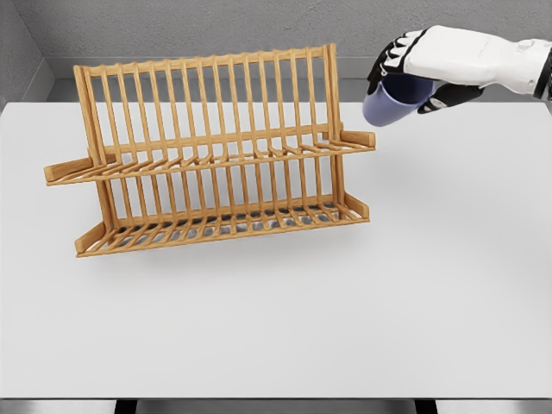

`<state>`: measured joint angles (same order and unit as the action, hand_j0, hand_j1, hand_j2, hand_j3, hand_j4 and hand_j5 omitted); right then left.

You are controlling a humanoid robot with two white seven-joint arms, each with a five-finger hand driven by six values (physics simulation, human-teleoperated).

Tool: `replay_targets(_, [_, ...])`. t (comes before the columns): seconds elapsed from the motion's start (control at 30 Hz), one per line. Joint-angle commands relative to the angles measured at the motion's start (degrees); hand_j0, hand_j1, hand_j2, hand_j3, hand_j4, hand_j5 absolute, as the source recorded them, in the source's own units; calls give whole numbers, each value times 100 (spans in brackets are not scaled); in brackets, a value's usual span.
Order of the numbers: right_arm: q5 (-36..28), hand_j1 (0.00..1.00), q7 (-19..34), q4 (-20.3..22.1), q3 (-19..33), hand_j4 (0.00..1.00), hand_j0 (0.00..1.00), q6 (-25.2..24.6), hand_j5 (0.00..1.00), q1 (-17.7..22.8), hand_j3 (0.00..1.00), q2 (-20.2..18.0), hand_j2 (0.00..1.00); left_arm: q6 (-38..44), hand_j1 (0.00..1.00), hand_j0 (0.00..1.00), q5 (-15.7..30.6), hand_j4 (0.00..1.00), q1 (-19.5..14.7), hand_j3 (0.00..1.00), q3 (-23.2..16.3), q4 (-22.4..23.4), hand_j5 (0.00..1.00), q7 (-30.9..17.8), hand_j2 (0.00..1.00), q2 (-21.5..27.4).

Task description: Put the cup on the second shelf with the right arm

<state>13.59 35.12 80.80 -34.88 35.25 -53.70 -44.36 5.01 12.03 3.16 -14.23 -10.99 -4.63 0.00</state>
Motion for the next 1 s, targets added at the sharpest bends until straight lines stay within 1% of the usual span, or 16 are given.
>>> replay_targets(0.0, [-40,63,-12,102,7,63,63,-25,63,-17,63,111,63,0,100,100,1,100,0,100,-1,1,100,-3,100,0])
replay_targets(0.17, [-40,63,-12,612,-10,63,63,-25,63,-44,63,147,63,0,100,100,1,100,0,100,-1,1,100,-3,100,0])
replay_targets(0.3, [-32,63,-12,770,-63,63,63,-25,63,-26,63,182,63,0,100,100,1,100,0,100,-1,1,100,-3,100,0])
replay_targets(0.4, [-31,63,-12,788,-72,63,63,-25,63,-18,63,191,63,0,100,100,1,100,0,100,-1,1,100,6,100,0])
replay_targets(0.67, [127,63,-12,762,-415,63,63,-25,63,-18,63,331,63,0,100,100,1,100,0,100,-1,1,100,-3,100,0])
replay_targets(0.9, [250,66,-12,735,-511,66,66,-25,66,-18,66,375,66,0,100,100,1,100,0,100,-1,1,100,-3,100,0])
replay_targets(0.93, [311,86,-12,735,-511,86,86,-25,86,-18,86,375,86,0,100,100,1,100,0,100,-1,1,100,-3,100,0])
replay_targets(0.97, [311,100,-12,753,-511,100,100,-25,100,-17,100,366,100,0,100,100,1,100,0,100,-1,1,100,-3,100,0])
